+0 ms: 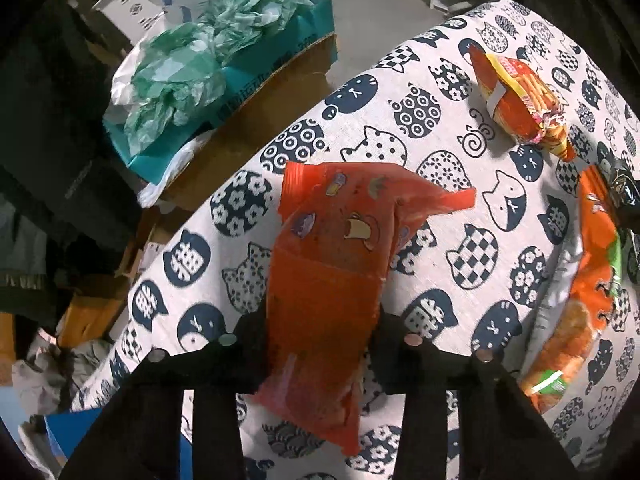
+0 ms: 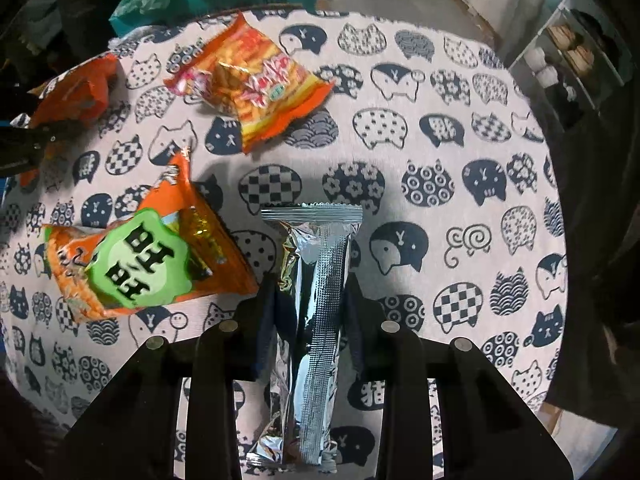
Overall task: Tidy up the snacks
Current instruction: 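Grasp the silver foil bar with the right tool while the left grasps the red-orange bag, then carry both held snacks over the cardboard box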
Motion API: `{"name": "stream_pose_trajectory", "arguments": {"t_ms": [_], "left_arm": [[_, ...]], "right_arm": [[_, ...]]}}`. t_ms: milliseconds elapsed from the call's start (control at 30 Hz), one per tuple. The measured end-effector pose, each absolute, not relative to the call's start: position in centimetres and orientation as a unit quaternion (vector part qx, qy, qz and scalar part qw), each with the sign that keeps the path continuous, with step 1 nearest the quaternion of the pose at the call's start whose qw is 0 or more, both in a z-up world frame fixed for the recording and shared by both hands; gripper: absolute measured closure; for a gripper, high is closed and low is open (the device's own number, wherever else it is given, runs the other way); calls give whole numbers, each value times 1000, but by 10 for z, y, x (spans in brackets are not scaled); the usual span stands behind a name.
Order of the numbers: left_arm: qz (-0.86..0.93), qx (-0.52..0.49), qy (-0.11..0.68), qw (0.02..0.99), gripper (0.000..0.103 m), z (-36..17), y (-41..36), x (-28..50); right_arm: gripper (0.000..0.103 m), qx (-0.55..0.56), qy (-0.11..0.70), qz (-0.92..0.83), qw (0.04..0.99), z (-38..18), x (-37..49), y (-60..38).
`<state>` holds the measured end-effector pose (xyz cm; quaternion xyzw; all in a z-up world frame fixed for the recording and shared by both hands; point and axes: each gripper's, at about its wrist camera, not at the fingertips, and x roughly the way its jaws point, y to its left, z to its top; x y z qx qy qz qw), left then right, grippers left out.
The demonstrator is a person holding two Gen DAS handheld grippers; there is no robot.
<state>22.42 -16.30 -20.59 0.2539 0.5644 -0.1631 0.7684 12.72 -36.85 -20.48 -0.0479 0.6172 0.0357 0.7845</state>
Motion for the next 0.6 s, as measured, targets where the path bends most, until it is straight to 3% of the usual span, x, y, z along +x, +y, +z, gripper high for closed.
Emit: {"name": "stream_pose_trajectory", "arguments": {"t_ms": [600], "left_arm": [[-135,185,559,797,65,-145,-145,148]], "right_arm": [[73,-64,565,69,819,-144,102,-336]]}}
